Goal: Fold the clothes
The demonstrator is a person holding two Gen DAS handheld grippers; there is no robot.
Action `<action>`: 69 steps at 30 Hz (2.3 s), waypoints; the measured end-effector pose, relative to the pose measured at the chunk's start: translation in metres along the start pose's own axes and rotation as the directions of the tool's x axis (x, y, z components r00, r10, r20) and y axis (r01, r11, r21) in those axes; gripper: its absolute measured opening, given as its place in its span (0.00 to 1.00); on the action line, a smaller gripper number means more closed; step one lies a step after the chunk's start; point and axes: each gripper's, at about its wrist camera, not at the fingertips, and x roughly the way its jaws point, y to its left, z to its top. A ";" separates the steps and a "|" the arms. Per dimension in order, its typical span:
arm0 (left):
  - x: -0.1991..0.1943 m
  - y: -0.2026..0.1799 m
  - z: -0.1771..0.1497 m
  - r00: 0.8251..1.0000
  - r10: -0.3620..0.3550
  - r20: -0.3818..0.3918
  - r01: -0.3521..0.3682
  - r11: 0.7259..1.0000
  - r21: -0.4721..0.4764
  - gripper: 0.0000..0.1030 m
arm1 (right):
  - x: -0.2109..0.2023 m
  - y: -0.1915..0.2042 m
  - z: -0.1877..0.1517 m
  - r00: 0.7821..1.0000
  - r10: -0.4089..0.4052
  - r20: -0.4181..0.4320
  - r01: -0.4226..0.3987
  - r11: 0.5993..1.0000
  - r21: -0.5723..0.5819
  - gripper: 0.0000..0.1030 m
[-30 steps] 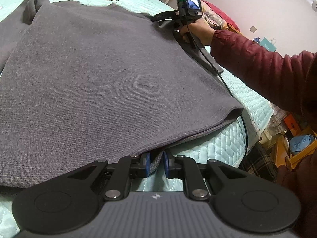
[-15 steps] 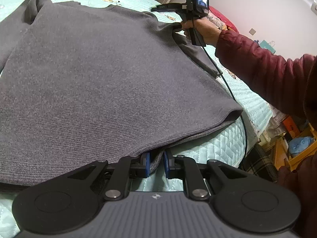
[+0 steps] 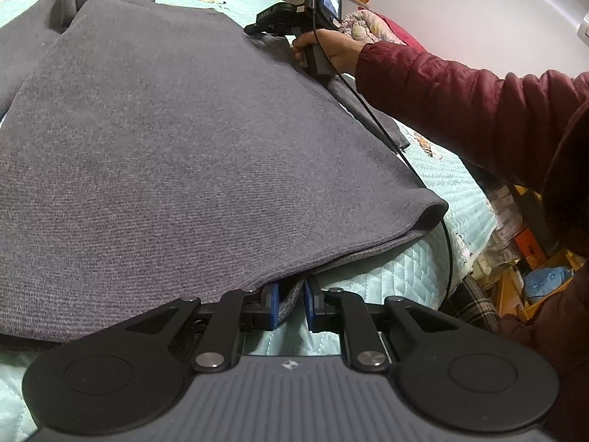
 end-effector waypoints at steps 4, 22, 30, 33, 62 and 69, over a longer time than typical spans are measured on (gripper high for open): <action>0.003 -0.011 -0.001 0.999 0.041 0.010 -0.041 0.998 0.042 0.15 | -0.054 0.038 -0.020 0.998 0.013 0.058 -0.004 0.987 -0.161 0.21; 0.004 -0.043 -0.011 0.974 0.214 0.072 -0.222 0.965 0.141 0.16 | -0.230 0.031 -0.123 0.958 0.282 -0.049 -0.276 0.956 0.098 0.44; 0.007 -0.049 -0.009 0.967 0.249 0.052 -0.254 0.952 0.171 0.17 | -0.315 0.028 -0.203 0.954 0.299 0.029 -0.297 0.927 0.229 0.45; 0.008 -0.052 -0.008 0.964 0.262 0.045 -0.266 0.947 0.183 0.17 | -0.329 0.005 -0.220 0.969 0.237 0.070 -0.246 0.905 0.346 0.46; 0.035 -0.181 -0.020 0.954 0.299 0.024 -0.250 0.748 0.615 0.35 | -0.380 0.053 -0.291 0.994 0.089 0.068 -0.086 0.995 -0.042 0.41; 0.036 -0.164 -0.032 0.927 0.373 0.028 -0.315 0.740 0.594 0.36 | -0.401 0.085 -0.295 0.977 0.203 0.062 -0.172 0.929 -0.328 0.40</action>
